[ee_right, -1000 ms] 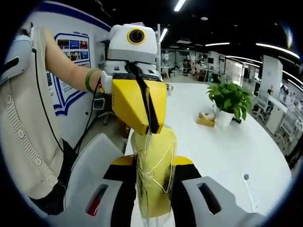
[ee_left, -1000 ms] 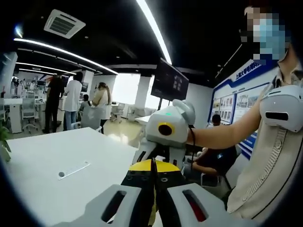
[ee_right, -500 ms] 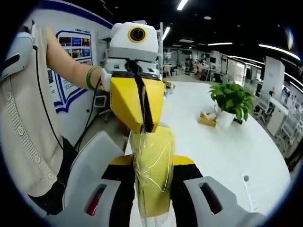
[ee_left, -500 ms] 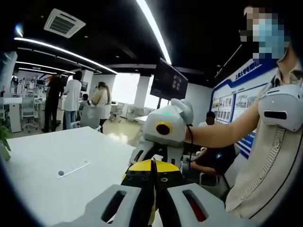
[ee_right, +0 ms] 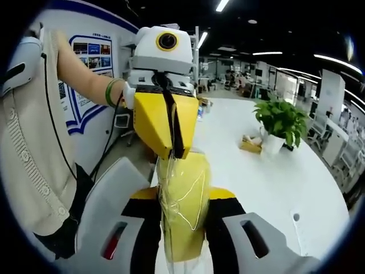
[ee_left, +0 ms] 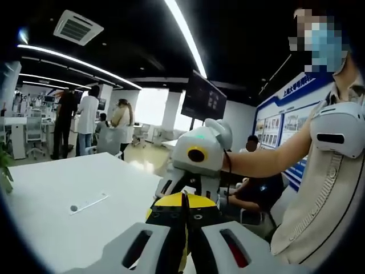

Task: Compare the silicone blocks by pressing each to a similar depth, holding the contact briefly, and releasing to observe deformation and rebound differences across the visible hardness samples.

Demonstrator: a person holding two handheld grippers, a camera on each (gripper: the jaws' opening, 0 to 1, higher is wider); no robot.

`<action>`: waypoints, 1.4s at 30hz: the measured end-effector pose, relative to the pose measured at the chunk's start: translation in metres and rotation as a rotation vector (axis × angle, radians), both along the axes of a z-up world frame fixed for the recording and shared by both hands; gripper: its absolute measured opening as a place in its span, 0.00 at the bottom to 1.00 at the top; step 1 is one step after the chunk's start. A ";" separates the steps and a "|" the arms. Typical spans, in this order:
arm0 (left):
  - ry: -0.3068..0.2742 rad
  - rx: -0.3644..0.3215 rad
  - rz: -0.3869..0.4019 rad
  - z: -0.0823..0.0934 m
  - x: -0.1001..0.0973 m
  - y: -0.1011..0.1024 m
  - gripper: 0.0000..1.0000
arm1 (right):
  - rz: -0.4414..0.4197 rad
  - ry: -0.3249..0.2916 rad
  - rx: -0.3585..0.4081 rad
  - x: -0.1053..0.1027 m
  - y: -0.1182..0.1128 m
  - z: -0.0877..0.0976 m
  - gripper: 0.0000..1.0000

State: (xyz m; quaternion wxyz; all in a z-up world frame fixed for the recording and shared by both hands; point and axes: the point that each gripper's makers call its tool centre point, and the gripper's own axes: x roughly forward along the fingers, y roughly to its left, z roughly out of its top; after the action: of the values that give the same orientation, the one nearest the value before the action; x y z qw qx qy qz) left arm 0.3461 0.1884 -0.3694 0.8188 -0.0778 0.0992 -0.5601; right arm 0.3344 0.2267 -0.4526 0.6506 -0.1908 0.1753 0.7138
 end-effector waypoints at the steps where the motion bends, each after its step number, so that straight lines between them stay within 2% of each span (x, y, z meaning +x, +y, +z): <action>1: 0.001 0.000 0.002 0.000 0.000 0.000 0.00 | -0.001 0.001 0.000 0.000 0.000 0.000 0.27; 26: 0.057 -0.030 0.037 -0.008 0.009 0.011 0.00 | 0.006 -0.003 -0.022 0.002 0.004 -0.010 0.36; 38: 0.095 -0.057 0.057 -0.015 0.009 0.013 0.00 | -0.035 0.024 -0.023 0.004 0.004 -0.020 0.45; 42: 0.107 -0.057 0.065 -0.020 0.010 0.015 0.00 | -0.078 0.022 -0.004 0.010 0.003 -0.018 0.48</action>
State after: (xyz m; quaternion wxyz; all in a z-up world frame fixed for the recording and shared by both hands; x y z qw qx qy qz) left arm 0.3562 0.2038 -0.3894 0.8274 -0.1343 0.1244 -0.5309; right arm 0.3442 0.2296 -0.4711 0.6754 -0.1772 0.1911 0.6898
